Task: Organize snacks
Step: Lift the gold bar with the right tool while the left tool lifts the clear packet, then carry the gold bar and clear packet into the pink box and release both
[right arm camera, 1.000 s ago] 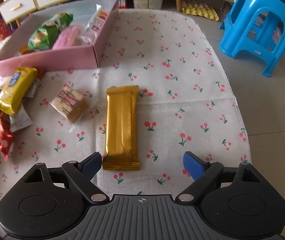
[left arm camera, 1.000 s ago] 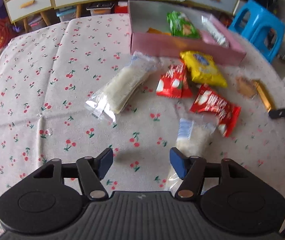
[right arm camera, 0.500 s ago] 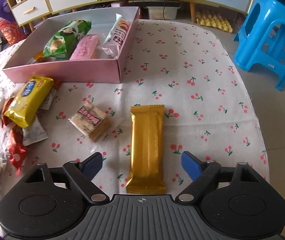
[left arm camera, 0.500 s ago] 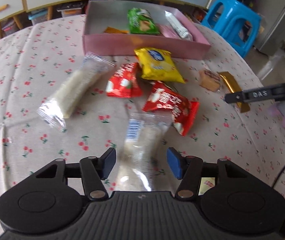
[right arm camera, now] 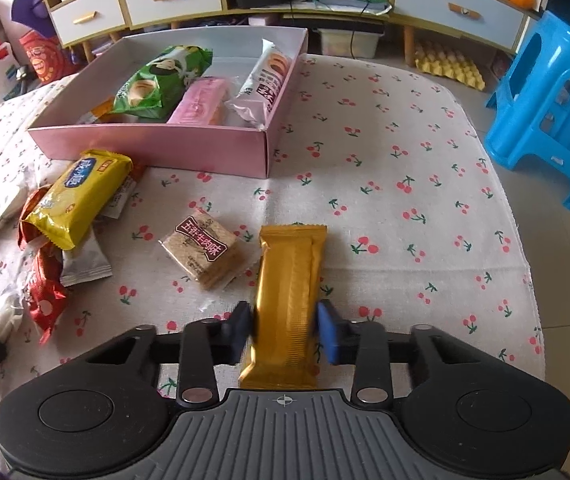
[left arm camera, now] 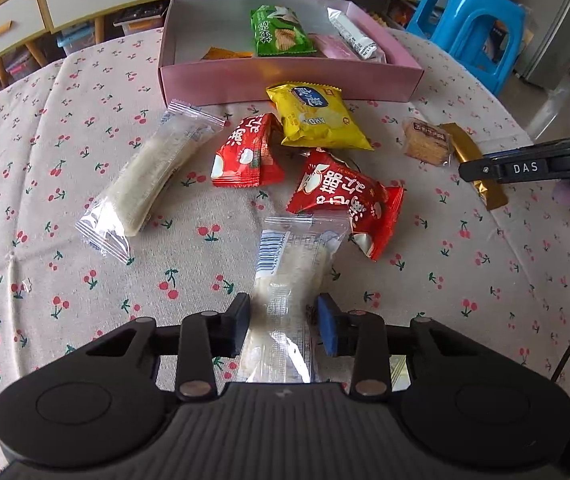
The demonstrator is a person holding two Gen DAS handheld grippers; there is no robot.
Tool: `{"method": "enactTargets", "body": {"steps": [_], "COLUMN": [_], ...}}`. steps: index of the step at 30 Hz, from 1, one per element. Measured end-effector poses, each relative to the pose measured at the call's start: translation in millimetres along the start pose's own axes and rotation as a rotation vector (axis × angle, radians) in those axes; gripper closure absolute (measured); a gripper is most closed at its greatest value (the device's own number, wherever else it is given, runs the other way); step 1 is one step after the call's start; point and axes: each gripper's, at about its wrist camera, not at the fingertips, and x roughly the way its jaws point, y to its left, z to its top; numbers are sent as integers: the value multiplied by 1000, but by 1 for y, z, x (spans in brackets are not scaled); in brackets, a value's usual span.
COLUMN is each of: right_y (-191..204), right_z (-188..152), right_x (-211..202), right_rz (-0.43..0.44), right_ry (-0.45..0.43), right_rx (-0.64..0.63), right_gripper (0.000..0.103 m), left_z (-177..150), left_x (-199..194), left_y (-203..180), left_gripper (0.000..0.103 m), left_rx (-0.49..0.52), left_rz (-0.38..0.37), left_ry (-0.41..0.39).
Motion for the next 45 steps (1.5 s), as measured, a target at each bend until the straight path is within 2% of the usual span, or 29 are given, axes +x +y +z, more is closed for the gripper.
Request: {"method": "enactTargets", "body": {"steps": [14, 24, 34, 45], "right_y": [-6, -9, -10, 1], "right_z": [3, 8, 22, 60], "right_x": [-5, -18, -42, -58], "right_rz": [17, 58, 114, 211], "right_ry": [17, -11, -73, -164], "right_rx": [84, 137, 199, 294], "right_gripper": [73, 73, 73, 73], "left_z": [3, 10, 25, 66], "left_x": [-7, -16, -27, -35], "left_y": [4, 3, 7, 20], "left_gripper": [77, 78, 79, 79], "left_rx": [-40, -57, -102, -238], "left_rz": [18, 16, 9, -4], "left_ry": [-29, -63, -120, -226]}}
